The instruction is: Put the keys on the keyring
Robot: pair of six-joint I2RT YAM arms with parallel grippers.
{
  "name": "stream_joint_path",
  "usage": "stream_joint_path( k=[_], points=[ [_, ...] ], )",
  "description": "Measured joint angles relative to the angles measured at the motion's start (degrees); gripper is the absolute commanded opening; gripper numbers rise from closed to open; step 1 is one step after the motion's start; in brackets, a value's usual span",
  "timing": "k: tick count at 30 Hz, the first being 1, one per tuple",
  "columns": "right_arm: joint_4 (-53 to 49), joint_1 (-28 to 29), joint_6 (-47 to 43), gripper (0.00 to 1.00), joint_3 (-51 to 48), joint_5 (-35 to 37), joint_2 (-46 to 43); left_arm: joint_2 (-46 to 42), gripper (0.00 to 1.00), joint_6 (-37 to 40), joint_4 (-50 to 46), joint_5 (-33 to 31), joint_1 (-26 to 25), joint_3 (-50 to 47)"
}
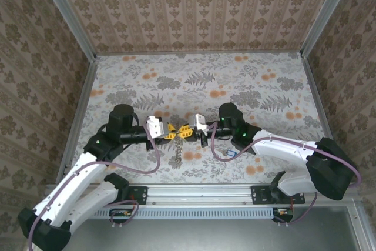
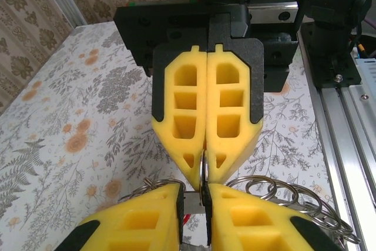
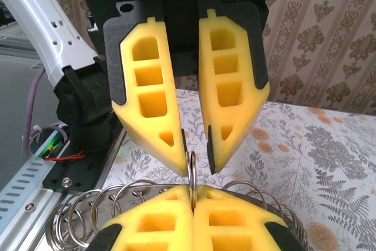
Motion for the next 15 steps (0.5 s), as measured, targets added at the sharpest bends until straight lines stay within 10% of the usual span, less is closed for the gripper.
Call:
stream_joint_path(
  k=[9, 15],
  points=[
    [-0.2, 0.0, -0.3, 0.02, 0.2, 0.3, 0.0, 0.2, 0.00, 2.1, -0.5, 0.4, 0.0, 0.2],
    [-4.4, 0.7, -4.0, 0.31, 1.7, 1.9, -0.2, 0.0, 0.00, 4.1, -1.4, -1.0, 0.0, 0.2]
  ],
)
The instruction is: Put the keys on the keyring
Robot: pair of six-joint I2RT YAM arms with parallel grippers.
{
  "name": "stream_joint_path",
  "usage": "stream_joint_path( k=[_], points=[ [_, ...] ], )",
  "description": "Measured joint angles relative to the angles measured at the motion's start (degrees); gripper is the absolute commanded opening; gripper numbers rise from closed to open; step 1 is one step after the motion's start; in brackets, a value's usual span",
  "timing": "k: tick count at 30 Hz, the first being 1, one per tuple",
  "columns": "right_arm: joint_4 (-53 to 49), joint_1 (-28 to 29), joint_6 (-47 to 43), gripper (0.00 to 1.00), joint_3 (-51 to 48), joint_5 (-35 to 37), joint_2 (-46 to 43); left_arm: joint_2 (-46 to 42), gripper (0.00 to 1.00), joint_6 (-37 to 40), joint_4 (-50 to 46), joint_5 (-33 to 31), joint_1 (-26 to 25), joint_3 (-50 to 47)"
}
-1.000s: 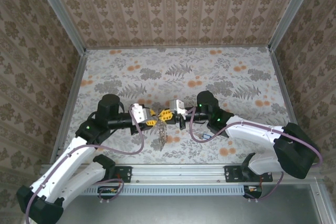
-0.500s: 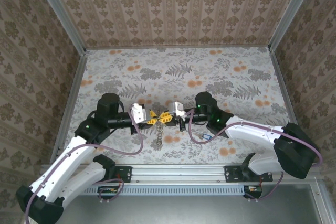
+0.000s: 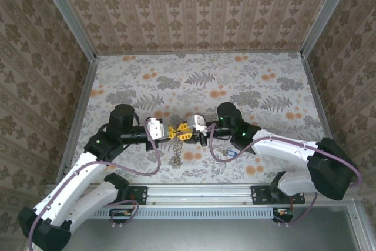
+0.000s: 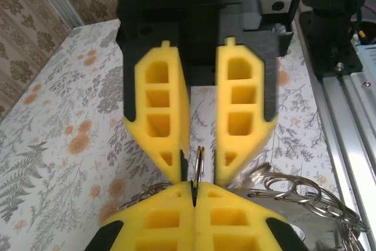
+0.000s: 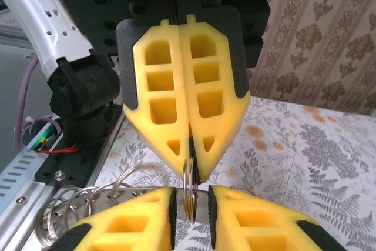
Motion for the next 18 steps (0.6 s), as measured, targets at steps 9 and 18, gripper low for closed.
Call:
stream_joint_path(
  k=[9, 18],
  points=[
    [-15.1, 0.4, -9.5, 0.34, 3.8, 6.7, -4.4, 0.8, 0.00, 6.1, -7.3, -7.5, -1.6, 3.9],
    [-23.1, 3.8, -13.7, 0.31, 8.4, 14.5, -4.1, 3.0, 0.00, 7.7, -8.6, -10.6, -3.0, 4.6]
  ],
)
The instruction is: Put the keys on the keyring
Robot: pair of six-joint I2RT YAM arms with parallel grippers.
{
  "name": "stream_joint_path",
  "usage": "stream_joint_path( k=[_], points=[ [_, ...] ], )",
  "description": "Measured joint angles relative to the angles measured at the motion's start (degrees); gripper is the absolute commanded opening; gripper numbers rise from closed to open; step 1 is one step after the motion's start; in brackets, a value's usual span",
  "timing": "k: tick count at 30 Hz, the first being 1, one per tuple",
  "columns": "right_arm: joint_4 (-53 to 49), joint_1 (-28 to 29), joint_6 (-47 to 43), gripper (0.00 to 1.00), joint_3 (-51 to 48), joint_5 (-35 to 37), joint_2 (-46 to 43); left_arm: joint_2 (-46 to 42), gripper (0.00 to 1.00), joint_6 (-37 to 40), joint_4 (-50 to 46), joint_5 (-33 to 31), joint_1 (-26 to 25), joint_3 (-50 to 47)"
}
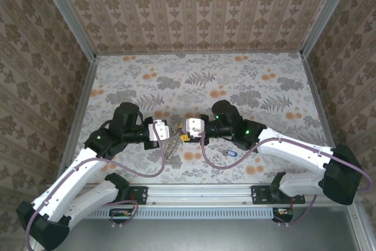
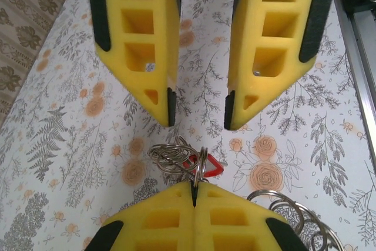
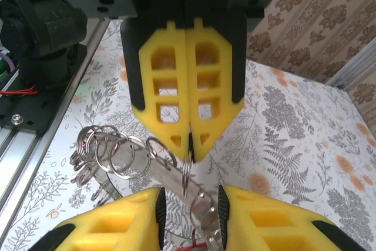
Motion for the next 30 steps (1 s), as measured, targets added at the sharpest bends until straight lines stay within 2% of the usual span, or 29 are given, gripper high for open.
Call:
stream_joint_path(
  k=[9, 18, 23, 26, 27, 30],
  points=[
    [0.0, 1.1, 0.3, 0.30, 0.7, 1.6, 2.5, 0.1, 0.00, -0.3, 0.2, -0.2, 0.0, 0.0],
    [0.0, 1.1, 1.7, 0.15, 0.7, 1.9, 3.2, -0.2, 0.00, -0.9, 1.3, -0.2, 0.0, 0.0],
    [0.5, 1.1, 2.8, 0.00, 0.7, 2.2, 3.3, -0.2, 0.00, -2.1, 1.6, -0.4, 0.0, 0.0],
    [1.5, 1.1, 3.5, 0.00, 0.4, 2.4, 3.3, -0.3, 0.00, -2.8, 2.1, -0.7, 0.0, -0.2],
    [2.3, 1.0, 4.0, 0.00, 0.0, 2.5, 3.3, -0.5, 0.01, -3.1, 2.3, -0.9, 0.0, -0.3],
    [5.3, 0.8, 5.4, 0.00, -1.4, 2.3, 3.3, -1.4, 0.15, -4.0, 3.5, -1.3, 0.0, -1.4]
  ],
)
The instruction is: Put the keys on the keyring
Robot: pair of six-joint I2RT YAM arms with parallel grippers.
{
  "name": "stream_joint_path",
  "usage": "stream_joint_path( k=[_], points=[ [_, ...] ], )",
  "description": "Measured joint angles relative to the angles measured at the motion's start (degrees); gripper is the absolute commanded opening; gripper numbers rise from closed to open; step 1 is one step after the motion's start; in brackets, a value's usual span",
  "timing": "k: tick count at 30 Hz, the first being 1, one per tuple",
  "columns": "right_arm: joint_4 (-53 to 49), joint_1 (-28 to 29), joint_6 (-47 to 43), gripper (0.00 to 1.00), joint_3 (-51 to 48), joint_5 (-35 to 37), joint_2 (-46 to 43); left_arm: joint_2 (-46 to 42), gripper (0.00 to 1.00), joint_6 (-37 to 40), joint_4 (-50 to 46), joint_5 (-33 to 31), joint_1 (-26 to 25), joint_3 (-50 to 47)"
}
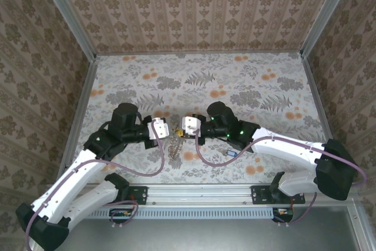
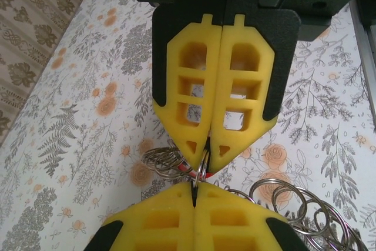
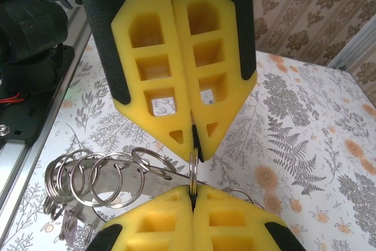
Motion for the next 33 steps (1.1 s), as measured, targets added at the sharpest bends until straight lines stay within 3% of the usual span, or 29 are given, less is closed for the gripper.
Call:
stream_joint_path(
  k=[14, 21, 27, 33],
  points=[
    [7.3, -1.5, 4.1, 0.00, -3.5, -4.7, -0.2, -2.0, 0.21, -1.9, 3.7, 1.8, 0.8, -3.8],
    [10.1, -2.2, 5.6, 0.00, -4.7, -6.9, -0.5, -2.7, 0.14, -3.2, 6.0, 5.3, 2.1, -4.2],
    [11.3, -2.2, 6.5, 0.00, -4.7, -8.1, -0.7, -3.3, 0.14, -3.2, 7.2, 7.8, 2.4, -4.3],
    [12.8, -2.5, 7.4, 0.00, -5.2, -8.6, -0.8, -3.3, 0.22, -3.7, 8.4, 8.8, 2.4, -4.9]
  ],
)
